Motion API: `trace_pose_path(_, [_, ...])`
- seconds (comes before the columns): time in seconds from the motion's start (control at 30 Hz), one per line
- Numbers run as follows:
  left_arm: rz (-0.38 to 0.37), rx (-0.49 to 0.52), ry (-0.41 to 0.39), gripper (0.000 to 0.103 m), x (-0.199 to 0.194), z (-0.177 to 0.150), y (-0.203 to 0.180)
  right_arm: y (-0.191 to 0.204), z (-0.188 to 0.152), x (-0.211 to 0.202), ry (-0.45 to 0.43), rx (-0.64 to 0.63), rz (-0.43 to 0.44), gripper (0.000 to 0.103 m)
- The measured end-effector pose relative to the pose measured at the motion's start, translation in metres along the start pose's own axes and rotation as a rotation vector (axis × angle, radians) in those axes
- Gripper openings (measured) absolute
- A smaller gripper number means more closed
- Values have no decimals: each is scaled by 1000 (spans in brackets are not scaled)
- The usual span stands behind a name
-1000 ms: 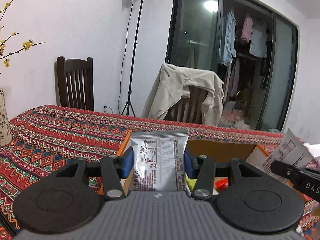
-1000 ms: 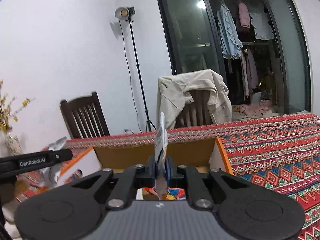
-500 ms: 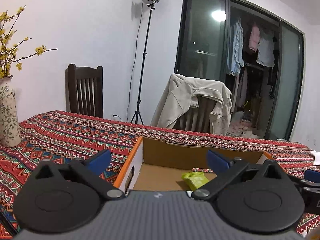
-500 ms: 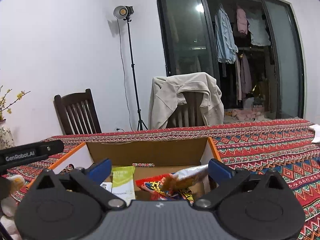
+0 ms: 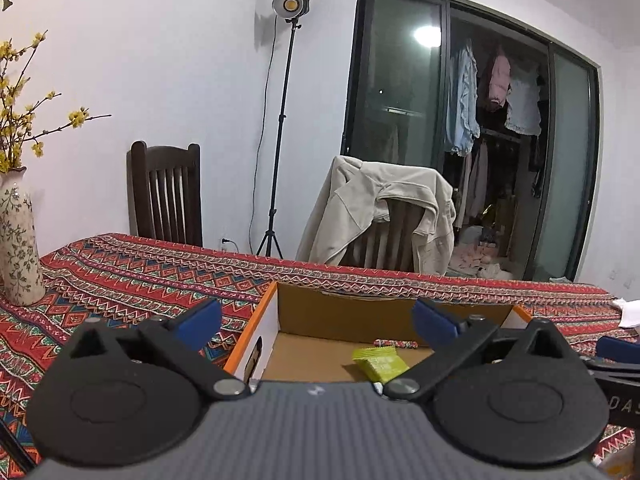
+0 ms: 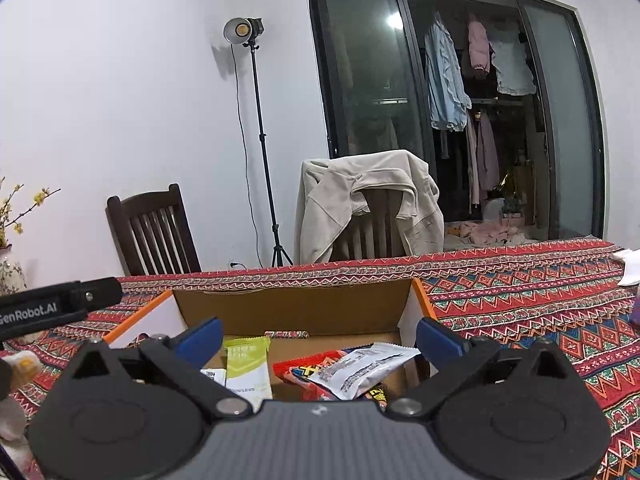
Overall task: Organize snacks
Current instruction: 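Move both grippers back to the snack pile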
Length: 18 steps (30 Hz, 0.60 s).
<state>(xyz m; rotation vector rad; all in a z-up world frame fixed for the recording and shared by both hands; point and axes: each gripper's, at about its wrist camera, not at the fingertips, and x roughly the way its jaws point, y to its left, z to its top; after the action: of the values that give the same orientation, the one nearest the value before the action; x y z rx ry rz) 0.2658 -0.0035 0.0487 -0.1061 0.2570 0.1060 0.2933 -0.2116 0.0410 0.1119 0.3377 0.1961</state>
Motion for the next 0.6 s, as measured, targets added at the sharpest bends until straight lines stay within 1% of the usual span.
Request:
trace_pose_path(0.17, [-9, -13, -4, 103, -3, 2, 2, 1, 2, -3, -6, 0, -4, 103])
trace_pose_path(0.27, [-21, -18, -21, 103, -9, 5, 3, 4, 6, -10, -14, -18, -29, 103])
trace_pose_path(0.37, [-39, -26, -35, 103, -18, 9, 3, 8, 13, -24, -43, -47, -36, 103])
trace_pose_path(0.47, [-63, -56, -59, 103, -32, 17, 3, 11, 21, -37, -69, -57, -40, 103])
trace_pose_path(0.6, [-46, -73, -69, 103, -49, 29, 1, 16, 28, -48, -60, -69, -55, 103])
